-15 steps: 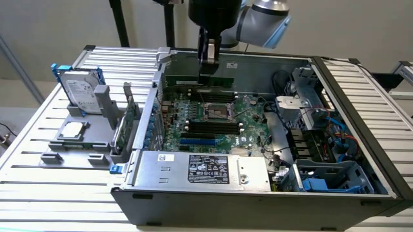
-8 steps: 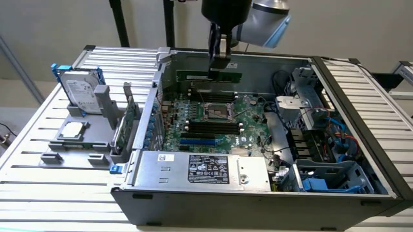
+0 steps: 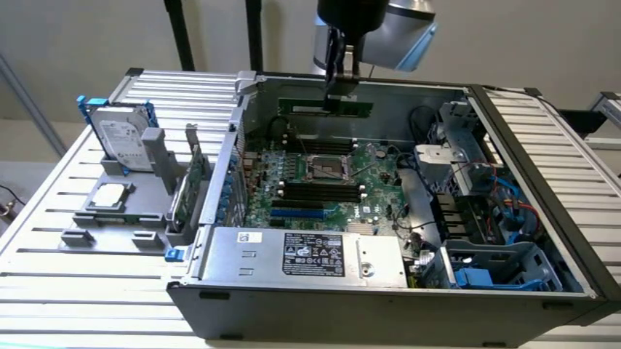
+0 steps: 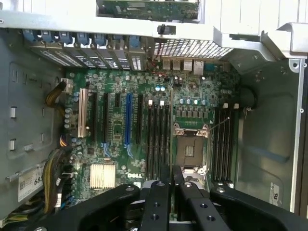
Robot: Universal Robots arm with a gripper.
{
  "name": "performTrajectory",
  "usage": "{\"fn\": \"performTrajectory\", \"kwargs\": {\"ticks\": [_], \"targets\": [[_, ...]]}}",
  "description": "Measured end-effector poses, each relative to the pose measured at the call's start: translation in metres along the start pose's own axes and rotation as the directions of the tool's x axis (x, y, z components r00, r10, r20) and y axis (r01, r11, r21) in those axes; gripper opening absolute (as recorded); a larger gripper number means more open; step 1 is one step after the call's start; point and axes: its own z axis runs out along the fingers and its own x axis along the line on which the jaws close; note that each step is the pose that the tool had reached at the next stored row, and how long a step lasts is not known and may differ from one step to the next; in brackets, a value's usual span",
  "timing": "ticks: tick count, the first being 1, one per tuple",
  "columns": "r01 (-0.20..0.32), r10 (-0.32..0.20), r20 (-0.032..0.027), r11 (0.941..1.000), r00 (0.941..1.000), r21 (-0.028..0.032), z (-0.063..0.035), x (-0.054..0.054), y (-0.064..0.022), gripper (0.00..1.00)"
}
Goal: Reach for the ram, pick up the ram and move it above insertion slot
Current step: 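Pick up the ram and move it above insertion slot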
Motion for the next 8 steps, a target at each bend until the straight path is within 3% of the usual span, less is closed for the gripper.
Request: {"fn": "performTrajectory", "kwargs": {"ticks": [8], "targets": [[-0.045,0.045,0.0018,0.9990,0.9990,0.0025,0.0003,-0.0047,-0.0067,0.13]]}}
